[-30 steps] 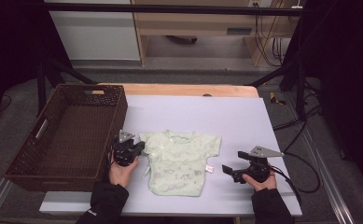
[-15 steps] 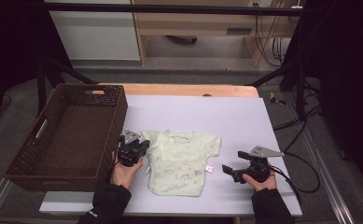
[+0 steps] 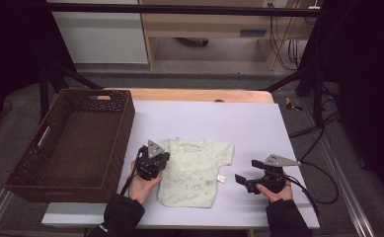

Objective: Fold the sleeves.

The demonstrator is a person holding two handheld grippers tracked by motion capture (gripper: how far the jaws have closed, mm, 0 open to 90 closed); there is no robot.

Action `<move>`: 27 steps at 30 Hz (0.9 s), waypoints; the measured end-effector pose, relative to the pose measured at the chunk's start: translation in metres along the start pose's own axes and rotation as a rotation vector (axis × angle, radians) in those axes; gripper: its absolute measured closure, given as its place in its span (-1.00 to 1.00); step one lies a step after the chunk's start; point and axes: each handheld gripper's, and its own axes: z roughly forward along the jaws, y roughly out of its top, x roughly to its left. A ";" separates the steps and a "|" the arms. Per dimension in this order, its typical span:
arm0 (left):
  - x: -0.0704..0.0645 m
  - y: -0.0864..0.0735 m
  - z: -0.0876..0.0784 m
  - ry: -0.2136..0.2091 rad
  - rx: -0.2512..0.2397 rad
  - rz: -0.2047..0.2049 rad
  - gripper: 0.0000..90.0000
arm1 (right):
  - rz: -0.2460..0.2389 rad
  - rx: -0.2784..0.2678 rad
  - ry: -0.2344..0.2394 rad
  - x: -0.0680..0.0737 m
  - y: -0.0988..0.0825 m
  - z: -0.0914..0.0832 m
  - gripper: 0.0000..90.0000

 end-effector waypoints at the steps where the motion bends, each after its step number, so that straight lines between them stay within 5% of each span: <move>1: -0.001 0.000 0.001 -0.002 0.001 0.003 0.94 | 0.000 0.000 0.000 0.000 0.000 0.000 -0.95; 12: -0.005 -0.002 0.008 -0.067 0.006 0.015 0.85 | 0.000 -0.002 0.000 0.000 0.000 0.001 -0.95; 15: -0.004 -0.003 0.008 -0.093 0.011 -0.003 0.77 | 0.000 -0.001 0.000 0.000 0.000 0.001 -0.95; 21: 0.012 0.003 -0.006 -0.102 -0.072 -0.086 0.71 | 0.001 -0.001 0.002 0.000 0.000 0.000 -0.95; 27: 0.020 -0.004 0.001 -0.081 0.023 -0.102 0.89 | -0.001 -0.002 0.001 0.000 0.000 0.001 -0.94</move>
